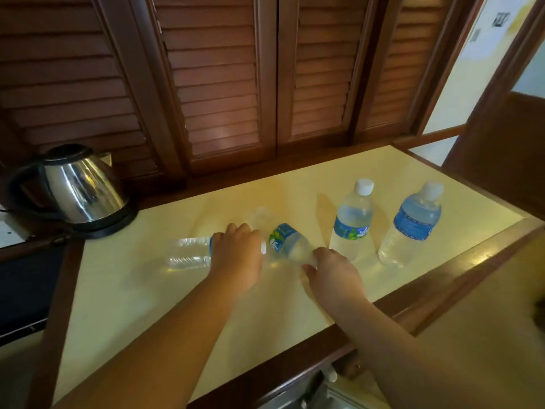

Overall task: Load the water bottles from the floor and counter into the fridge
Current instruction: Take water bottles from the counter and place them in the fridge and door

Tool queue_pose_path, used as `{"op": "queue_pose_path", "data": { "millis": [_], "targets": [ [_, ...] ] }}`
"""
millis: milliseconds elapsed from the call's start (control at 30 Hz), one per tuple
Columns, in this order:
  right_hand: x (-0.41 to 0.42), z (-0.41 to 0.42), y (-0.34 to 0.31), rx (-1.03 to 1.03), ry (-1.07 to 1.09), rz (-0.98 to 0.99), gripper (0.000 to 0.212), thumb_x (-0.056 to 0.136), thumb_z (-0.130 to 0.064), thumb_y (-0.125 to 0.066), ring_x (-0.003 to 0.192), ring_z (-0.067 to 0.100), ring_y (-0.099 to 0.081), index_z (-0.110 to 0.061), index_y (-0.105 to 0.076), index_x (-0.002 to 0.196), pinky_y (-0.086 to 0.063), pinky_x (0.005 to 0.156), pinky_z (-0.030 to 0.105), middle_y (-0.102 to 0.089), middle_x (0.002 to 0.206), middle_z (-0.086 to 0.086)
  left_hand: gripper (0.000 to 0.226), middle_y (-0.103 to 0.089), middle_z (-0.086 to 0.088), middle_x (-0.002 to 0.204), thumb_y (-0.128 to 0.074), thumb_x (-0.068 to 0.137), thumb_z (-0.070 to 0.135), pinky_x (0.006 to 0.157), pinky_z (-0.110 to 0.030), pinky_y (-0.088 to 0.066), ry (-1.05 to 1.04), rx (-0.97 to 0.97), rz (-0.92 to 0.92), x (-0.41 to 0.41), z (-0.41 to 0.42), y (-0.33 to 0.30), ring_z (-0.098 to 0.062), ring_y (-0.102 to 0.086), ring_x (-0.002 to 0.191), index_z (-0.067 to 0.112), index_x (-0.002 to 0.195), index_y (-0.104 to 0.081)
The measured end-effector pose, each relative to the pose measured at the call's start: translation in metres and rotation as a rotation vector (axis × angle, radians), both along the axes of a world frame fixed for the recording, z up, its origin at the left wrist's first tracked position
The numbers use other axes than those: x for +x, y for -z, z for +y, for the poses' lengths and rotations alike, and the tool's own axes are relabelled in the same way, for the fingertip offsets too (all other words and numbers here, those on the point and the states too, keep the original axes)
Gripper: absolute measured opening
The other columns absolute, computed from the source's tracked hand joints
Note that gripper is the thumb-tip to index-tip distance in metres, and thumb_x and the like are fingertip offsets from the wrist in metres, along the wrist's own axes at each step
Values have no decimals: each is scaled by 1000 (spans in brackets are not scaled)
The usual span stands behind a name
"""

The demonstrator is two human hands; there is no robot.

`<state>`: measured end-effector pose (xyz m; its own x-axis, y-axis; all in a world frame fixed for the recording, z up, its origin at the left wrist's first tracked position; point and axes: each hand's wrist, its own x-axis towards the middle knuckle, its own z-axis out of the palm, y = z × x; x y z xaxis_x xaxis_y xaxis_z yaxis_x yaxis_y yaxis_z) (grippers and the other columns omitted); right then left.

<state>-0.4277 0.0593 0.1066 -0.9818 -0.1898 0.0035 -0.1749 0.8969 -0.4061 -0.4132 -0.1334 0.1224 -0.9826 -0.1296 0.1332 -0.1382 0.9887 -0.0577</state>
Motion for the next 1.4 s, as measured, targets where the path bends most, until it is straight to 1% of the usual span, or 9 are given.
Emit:
{"op": "queue_pose_path", "data": {
  "millis": [300,367,467,600,733,867,967,1100,1400],
  "targets": [
    [73,60,-24,-405,-86,318,28,98,-37,-64,86,2,-65,-19,-59,118,-58,72,25,-62,106,-6,20,-62,7,80,-71,75,7,70,-31,-41,95,163,121,60,17,-4,-19,-57,87,27,78,-67],
    [97,83,-32,-442,-95,409,27,96,-35,-65,85,-9,-59,-16,-63,115,-49,71,8,-61,104,-6,18,-71,5,97,-75,85,14,75,-32,-51,91,243,233,93,30,-13,-21,-63,101,26,98,-73],
    [133,125,-40,-466,-75,486,24,93,-35,-65,82,0,-54,-14,-67,106,-43,68,5,-61,97,-4,33,-72,-2,120,-67,95,31,87,-38,-58,68,299,375,147,53,-28,-24,-66,116,17,125,-68],
    [179,179,-45,-459,-83,468,32,91,-45,-59,78,5,-56,-16,-67,100,-46,64,12,-61,92,-6,37,-75,2,107,-64,97,39,76,-17,-48,6,414,551,218,96,-48,-7,-65,90,17,126,-68],
    [221,221,-27,-466,-127,428,25,92,-40,-61,76,4,-53,-16,-66,97,-37,68,-1,-59,91,-6,35,-73,3,95,-60,102,39,72,-32,-57,-12,555,642,283,157,-44,-13,-69,82,18,130,-66],
    [253,250,30,-457,-116,270,21,91,-41,-65,77,0,-59,-22,-66,99,-40,66,5,-57,90,-13,40,-72,-1,118,-64,100,34,93,-12,-49,28,500,682,330,210,-7,-5,-67,105,7,128,-68],
    [272,258,84,-421,-76,153,25,92,-49,-57,75,4,-62,-26,-62,100,-48,64,16,-59,94,-11,42,-75,3,103,-63,97,40,85,1,-41,9,595,586,351,240,37,5,-59,87,10,125,-70],
    [288,253,177,-332,10,45,17,96,-37,-65,84,18,-67,-24,-64,107,-58,67,38,-61,106,-7,41,-70,12,85,-63,94,49,70,-3,-47,-123,750,408,361,255,120,11,-57,69,24,126,-72],
    [295,230,416,-289,72,80,27,97,-20,-69,87,22,-68,-11,-66,122,-53,65,31,-66,113,3,33,-67,38,109,-70,88,57,82,-5,-48,-393,1050,176,360,266,345,13,-64,101,50,119,-65]
  ]
}}
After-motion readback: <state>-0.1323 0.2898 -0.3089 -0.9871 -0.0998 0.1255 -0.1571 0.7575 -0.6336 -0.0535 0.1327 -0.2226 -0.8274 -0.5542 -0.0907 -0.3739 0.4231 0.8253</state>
